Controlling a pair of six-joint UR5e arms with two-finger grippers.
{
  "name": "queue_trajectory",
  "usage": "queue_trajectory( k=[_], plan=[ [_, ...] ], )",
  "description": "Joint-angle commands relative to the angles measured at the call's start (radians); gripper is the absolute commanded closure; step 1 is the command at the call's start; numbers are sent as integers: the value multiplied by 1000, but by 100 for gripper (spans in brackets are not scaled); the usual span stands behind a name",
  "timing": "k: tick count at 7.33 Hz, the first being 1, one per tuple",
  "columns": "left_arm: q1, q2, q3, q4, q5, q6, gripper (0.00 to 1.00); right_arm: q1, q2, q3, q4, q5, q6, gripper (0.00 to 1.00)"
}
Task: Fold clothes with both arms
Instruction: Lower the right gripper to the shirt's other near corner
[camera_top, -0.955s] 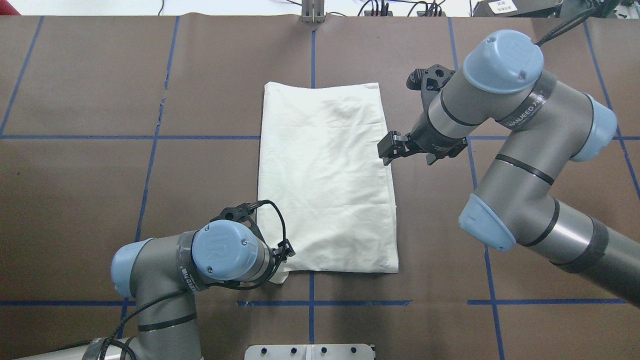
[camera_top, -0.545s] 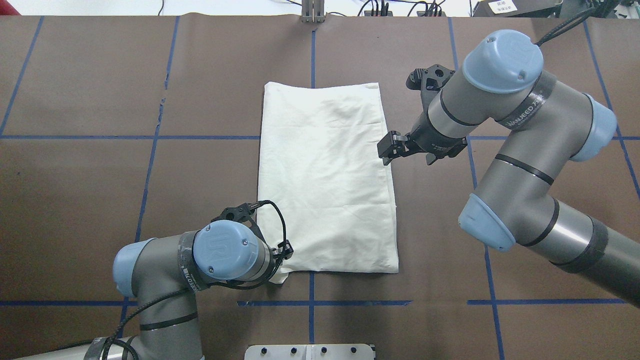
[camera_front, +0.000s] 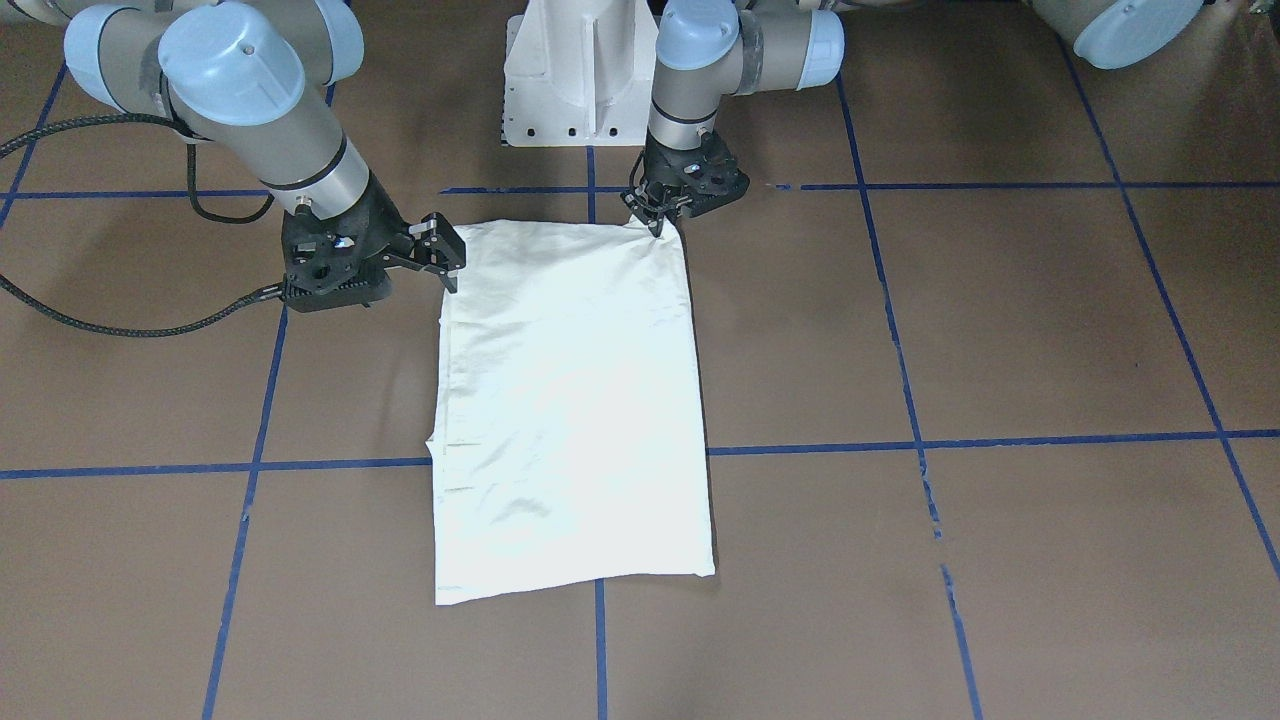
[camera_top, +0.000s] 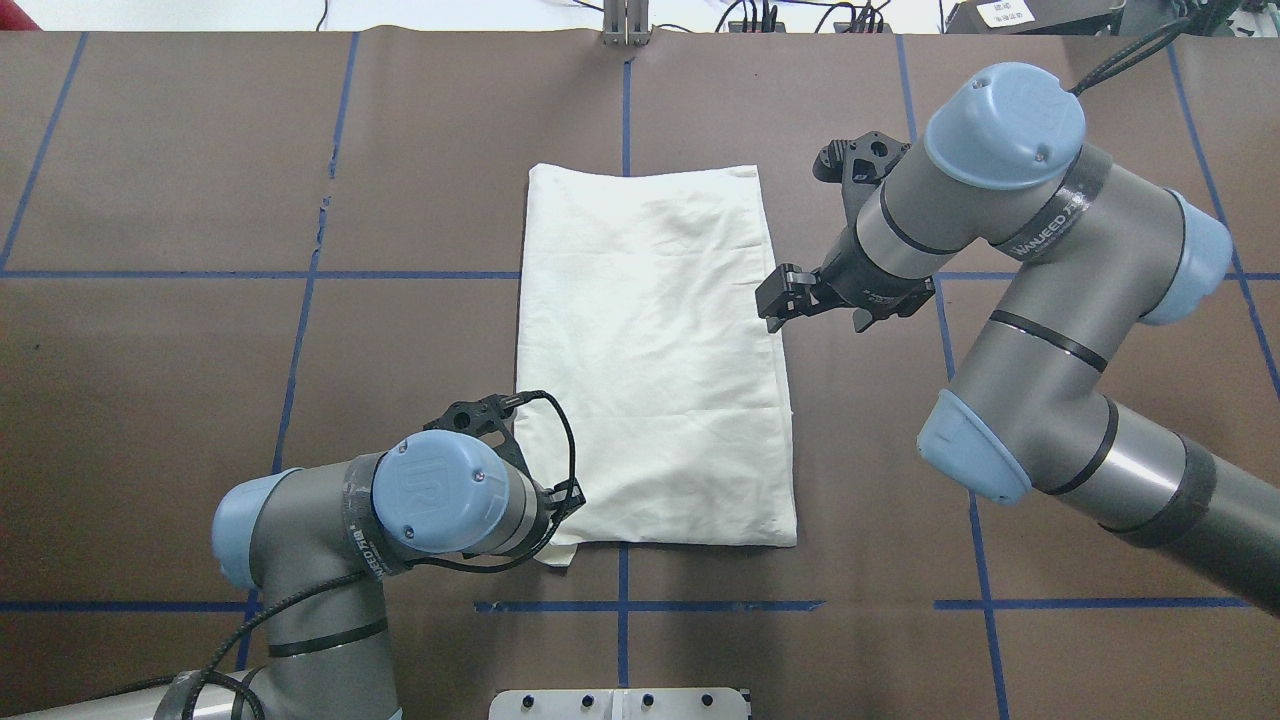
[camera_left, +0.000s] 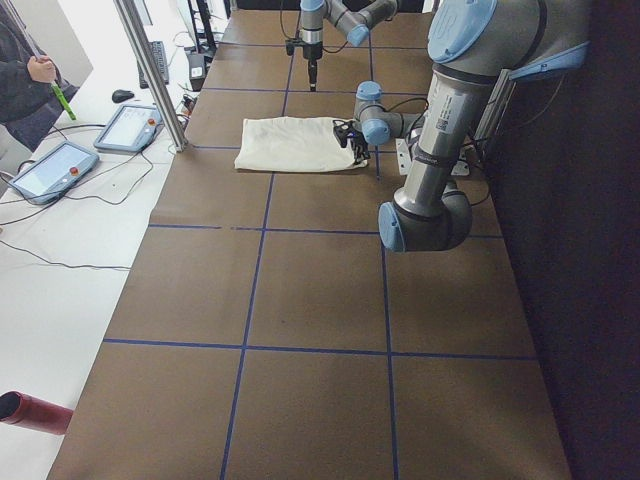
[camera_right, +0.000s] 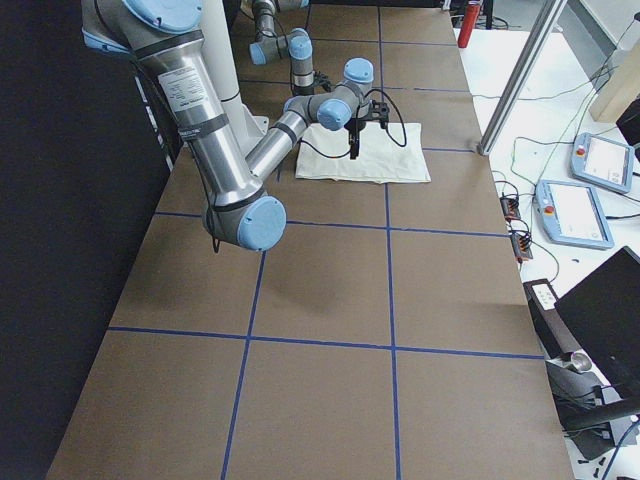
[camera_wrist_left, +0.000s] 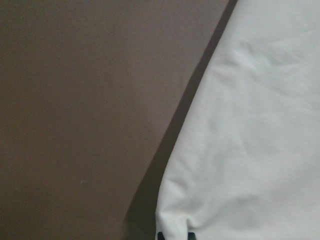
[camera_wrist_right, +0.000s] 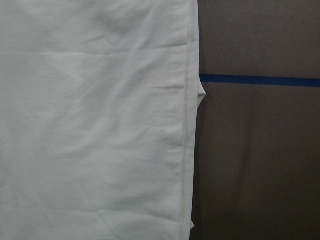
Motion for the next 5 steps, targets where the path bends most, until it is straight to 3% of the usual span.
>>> queue_trajectory(
  k=[1, 2, 3, 4, 5],
  plan=[
    [-3, -1, -24, -1, -5, 26, 100, -32, -21, 21, 20, -18, 128, 0],
    [-3, -1, -24, -2, -2, 28, 100, -80, -34, 38, 40, -58, 238, 0],
    [-3, -2, -26, -5, -2, 51, 100, -168, -51, 61, 44, -151, 377, 0],
    [-7, -1, -24, -16, -2, 61, 100, -309, -64, 71, 48, -325, 511, 0],
    [-10, 1, -24, -18, -2, 62, 100, -391, -68, 68, 84, -404, 661, 0]
  ],
)
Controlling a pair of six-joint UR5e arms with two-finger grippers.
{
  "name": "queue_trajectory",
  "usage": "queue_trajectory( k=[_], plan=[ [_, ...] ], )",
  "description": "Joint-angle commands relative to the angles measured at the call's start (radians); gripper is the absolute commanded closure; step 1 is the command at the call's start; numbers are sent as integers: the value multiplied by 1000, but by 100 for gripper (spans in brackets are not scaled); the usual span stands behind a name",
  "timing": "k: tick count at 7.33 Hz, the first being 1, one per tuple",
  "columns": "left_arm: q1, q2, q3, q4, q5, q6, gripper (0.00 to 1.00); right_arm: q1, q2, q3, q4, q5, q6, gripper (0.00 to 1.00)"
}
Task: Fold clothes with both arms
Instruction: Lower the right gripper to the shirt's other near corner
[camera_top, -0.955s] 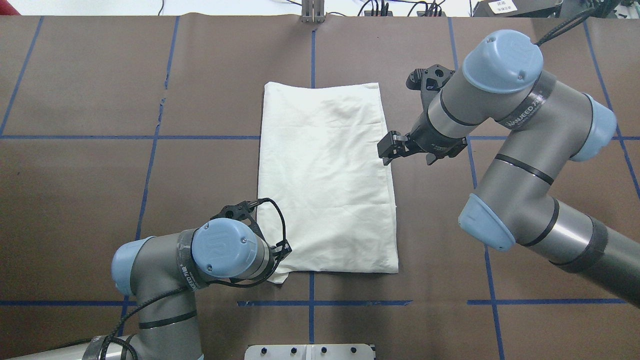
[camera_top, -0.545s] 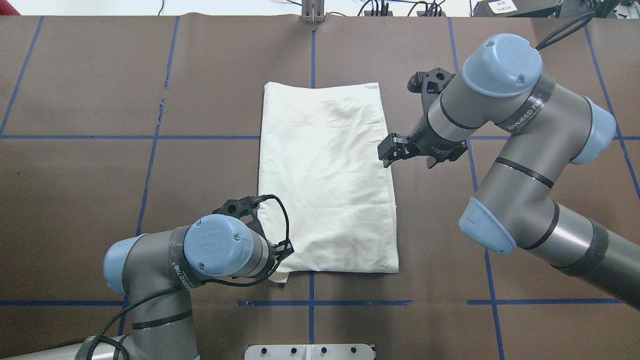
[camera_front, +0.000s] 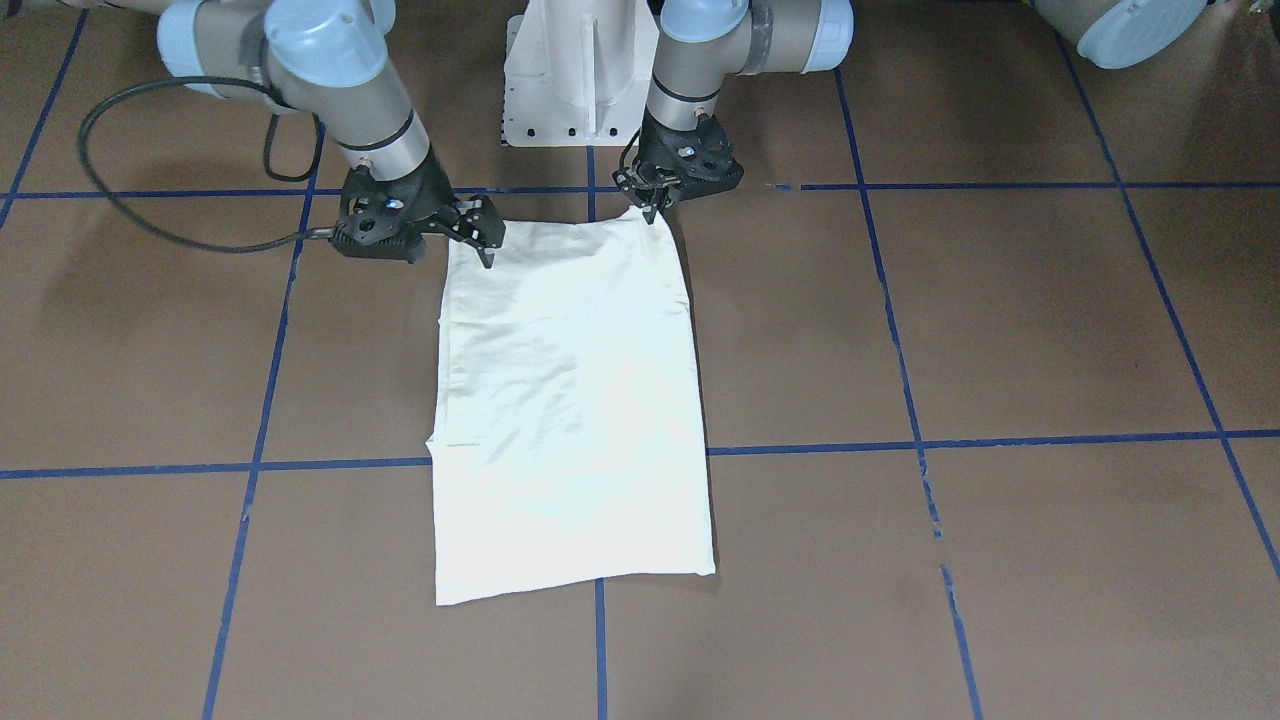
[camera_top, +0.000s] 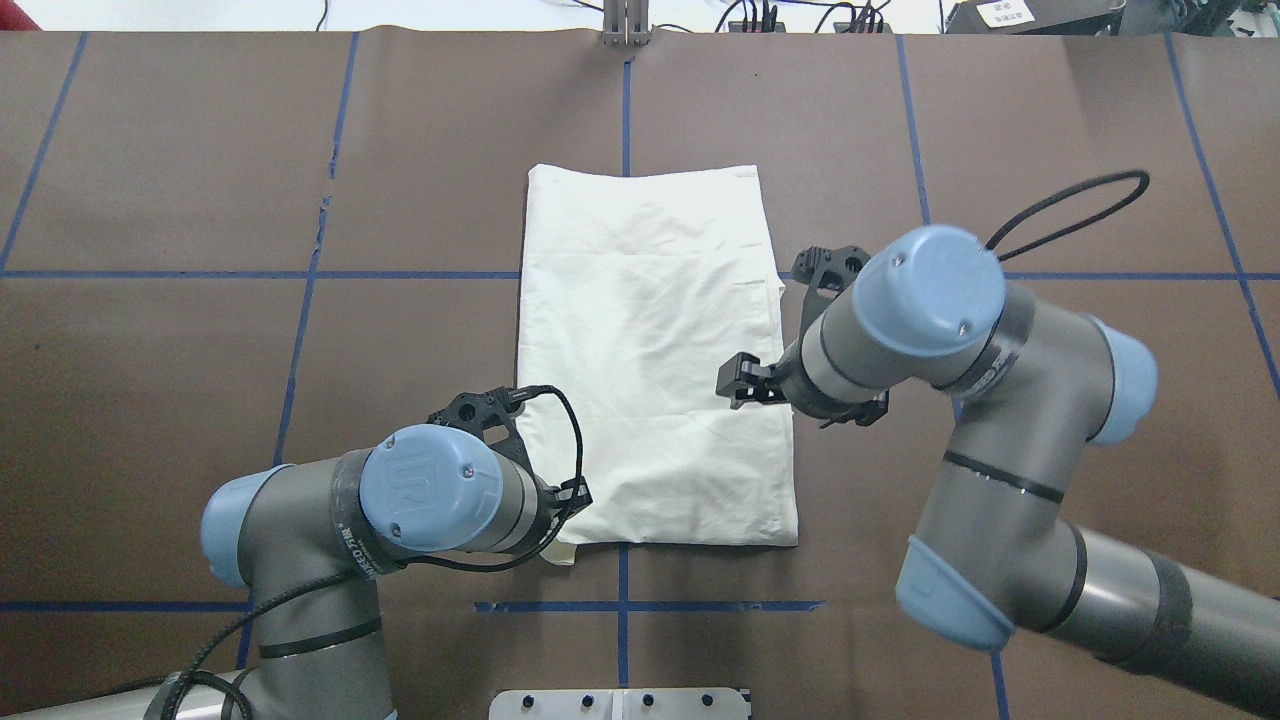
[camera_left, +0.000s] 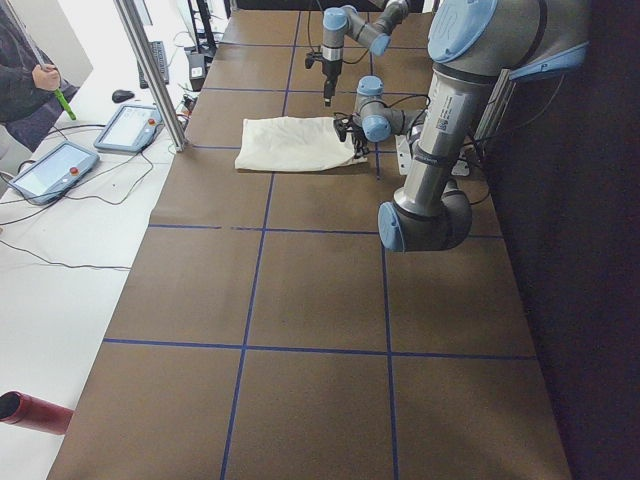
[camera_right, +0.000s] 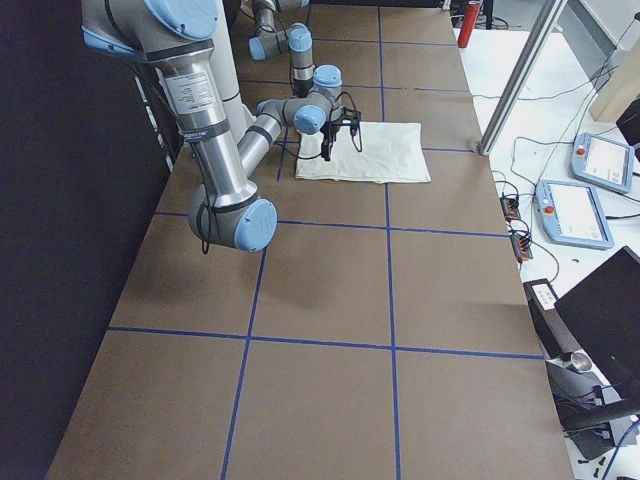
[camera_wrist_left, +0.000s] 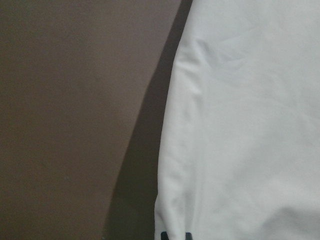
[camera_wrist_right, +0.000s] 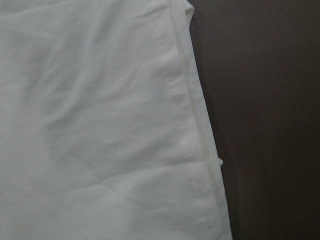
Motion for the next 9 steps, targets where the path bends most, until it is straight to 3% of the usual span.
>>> queue_trajectory(
  k=[1, 3, 9],
  plan=[
    [-7, 2, 0, -7, 0, 7, 100, -154, -11, 9, 36, -159, 303, 0],
    [-7, 2, 5, -27, 0, 7, 100, -175, -11, -15, 14, -156, 390, 0],
    [-9, 0, 5, -27, 0, 7, 100, -185, -5, -77, -62, -149, 387, 0]
  ],
)
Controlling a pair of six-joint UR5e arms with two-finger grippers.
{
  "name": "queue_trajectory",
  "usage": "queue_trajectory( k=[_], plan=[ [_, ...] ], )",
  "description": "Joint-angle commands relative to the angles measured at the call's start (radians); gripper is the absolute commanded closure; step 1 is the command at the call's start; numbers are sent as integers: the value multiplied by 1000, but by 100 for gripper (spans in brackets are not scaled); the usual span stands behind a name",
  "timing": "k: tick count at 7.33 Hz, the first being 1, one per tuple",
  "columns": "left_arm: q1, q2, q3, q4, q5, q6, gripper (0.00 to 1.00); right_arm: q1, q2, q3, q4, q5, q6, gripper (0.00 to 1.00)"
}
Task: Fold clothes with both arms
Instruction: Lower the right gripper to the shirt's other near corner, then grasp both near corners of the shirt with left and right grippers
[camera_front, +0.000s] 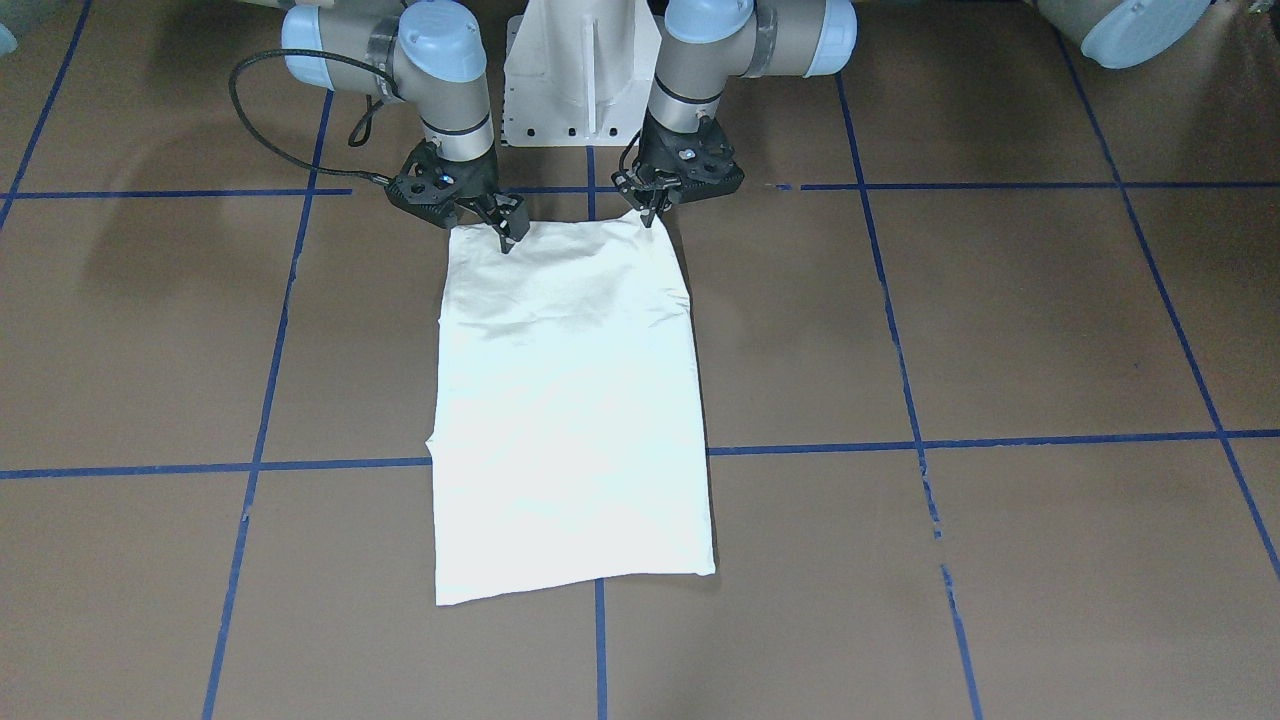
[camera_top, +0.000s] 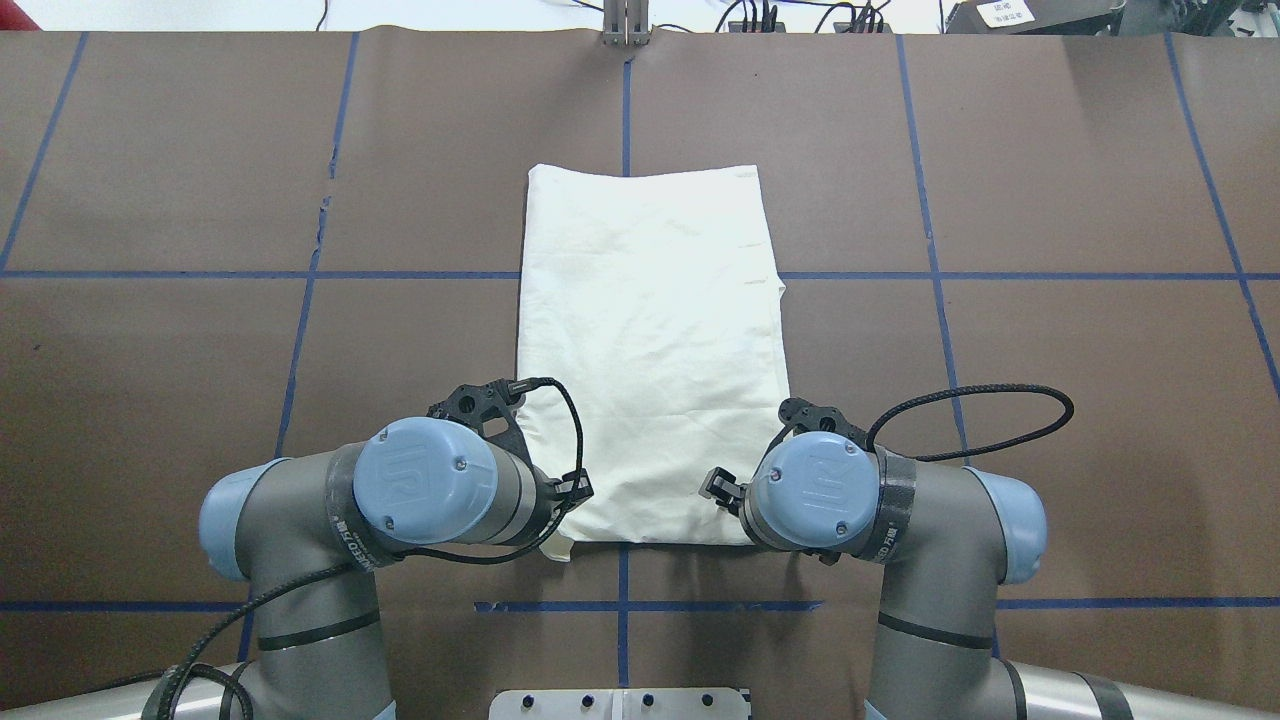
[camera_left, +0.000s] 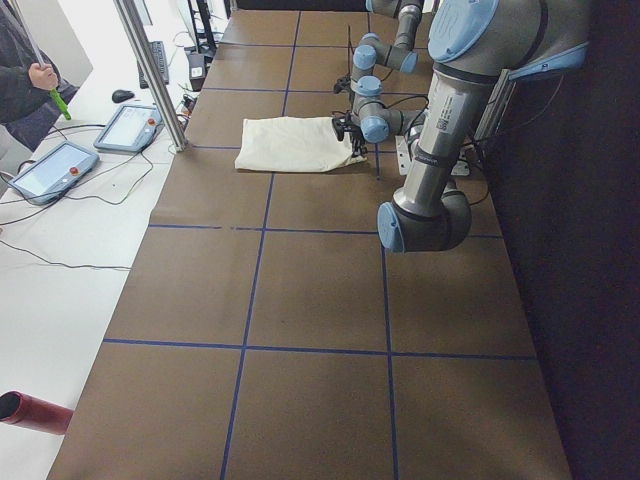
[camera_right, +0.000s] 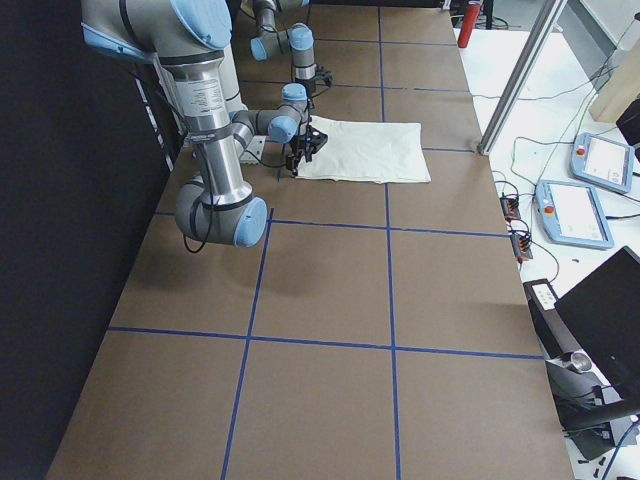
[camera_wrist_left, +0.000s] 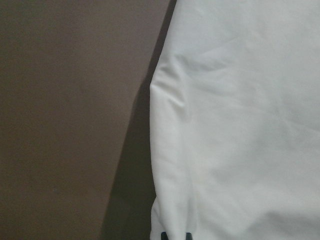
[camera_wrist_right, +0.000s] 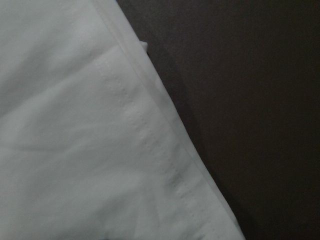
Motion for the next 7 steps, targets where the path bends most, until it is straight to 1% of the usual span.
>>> queue_trajectory(
  k=[1, 2, 3, 4, 5, 7],
  plan=[
    [0, 0, 0, 0, 0, 0, 100, -3, 1, -8, -3, -1, -2, 0],
    [0, 0, -1, 0, 0, 0, 100, -3, 6, -9, -2, 0, -2, 15],
    [-2, -1, -2, 0, 0, 0, 100, -3, 6, -9, -2, 0, -2, 50],
    [-2, 0, -2, 0, 0, 0, 100, -3, 6, -9, -2, 0, -6, 79],
    [-2, -1, -2, 0, 0, 0, 100, -3, 6, -8, -2, 2, -8, 98],
    [-2, 0, -2, 2, 0, 0, 100, -3, 11, -6, 4, 2, -8, 100]
  ],
)
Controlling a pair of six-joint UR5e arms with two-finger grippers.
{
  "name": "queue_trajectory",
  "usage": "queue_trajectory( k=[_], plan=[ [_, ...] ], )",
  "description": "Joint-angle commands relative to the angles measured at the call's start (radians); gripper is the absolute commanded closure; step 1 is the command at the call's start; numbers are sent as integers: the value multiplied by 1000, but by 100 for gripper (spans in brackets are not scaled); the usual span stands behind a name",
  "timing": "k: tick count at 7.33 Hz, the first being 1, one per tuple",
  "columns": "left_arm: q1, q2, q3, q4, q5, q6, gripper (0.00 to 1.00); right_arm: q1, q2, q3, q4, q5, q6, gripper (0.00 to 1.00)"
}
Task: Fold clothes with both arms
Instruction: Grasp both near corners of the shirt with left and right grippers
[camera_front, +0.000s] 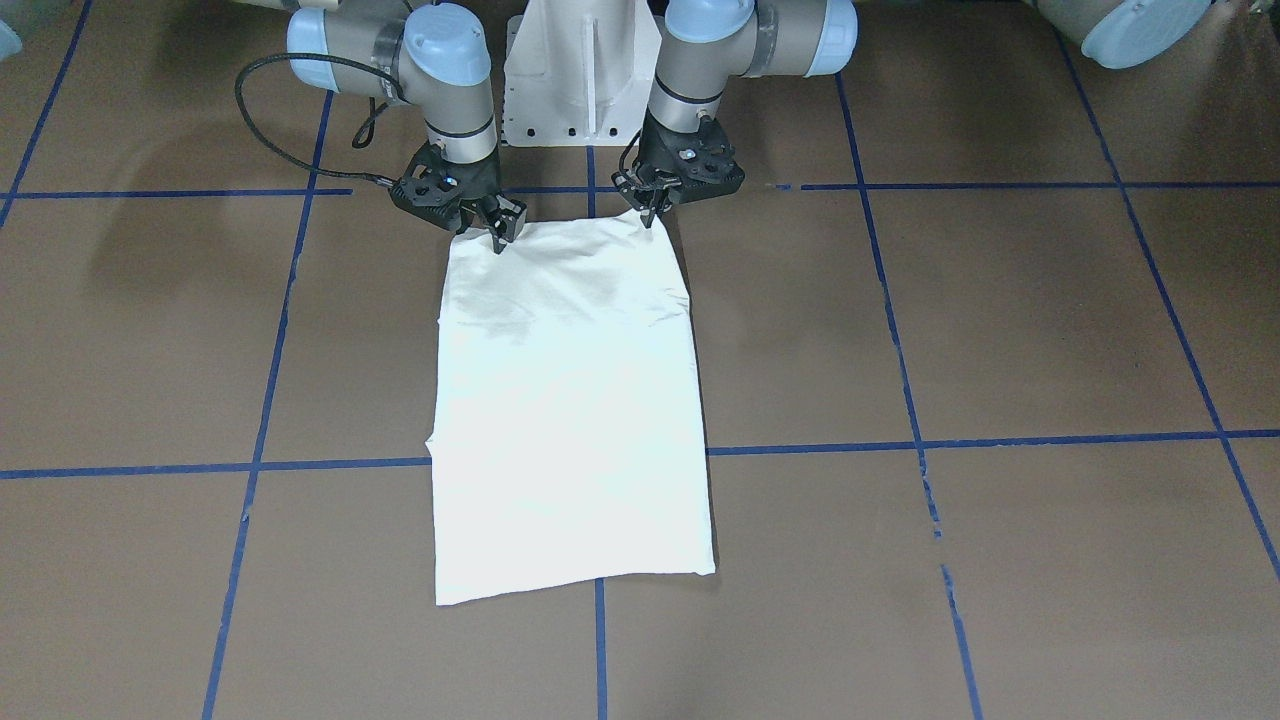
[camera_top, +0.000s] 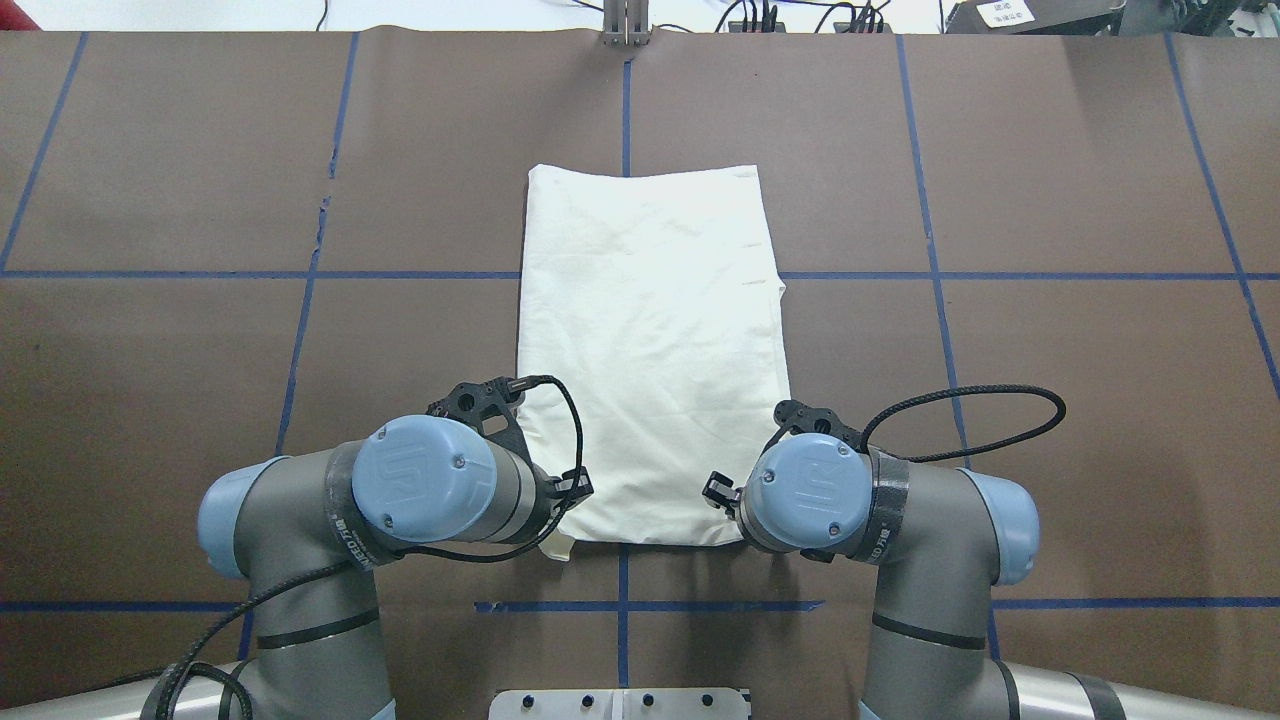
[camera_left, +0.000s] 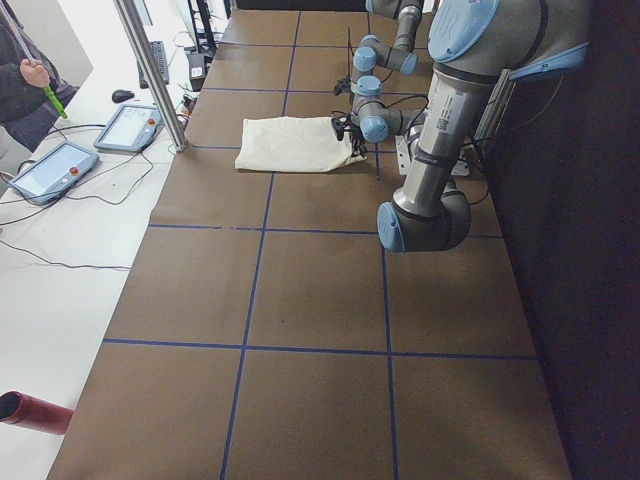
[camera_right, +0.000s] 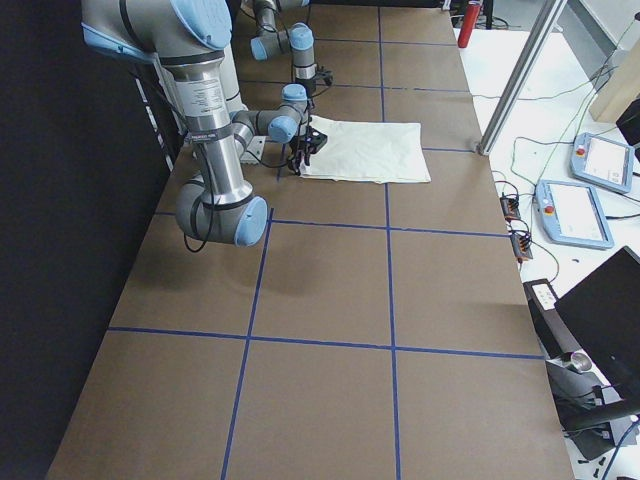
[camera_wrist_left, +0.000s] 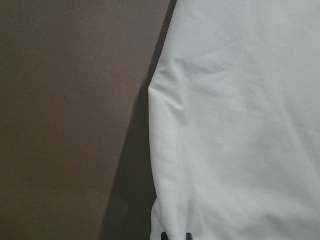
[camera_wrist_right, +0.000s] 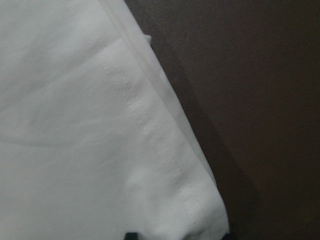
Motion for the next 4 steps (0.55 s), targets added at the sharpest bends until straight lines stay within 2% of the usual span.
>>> queue_trajectory(
  k=[1, 4],
  plan=[
    [-1, 0, 2, 0, 0, 0, 100, 6, 7, 5, 5, 0, 0, 100],
    [-2, -1, 0, 0, 0, 0, 100, 20, 21, 6, 10, 5, 0, 100]
  ],
)
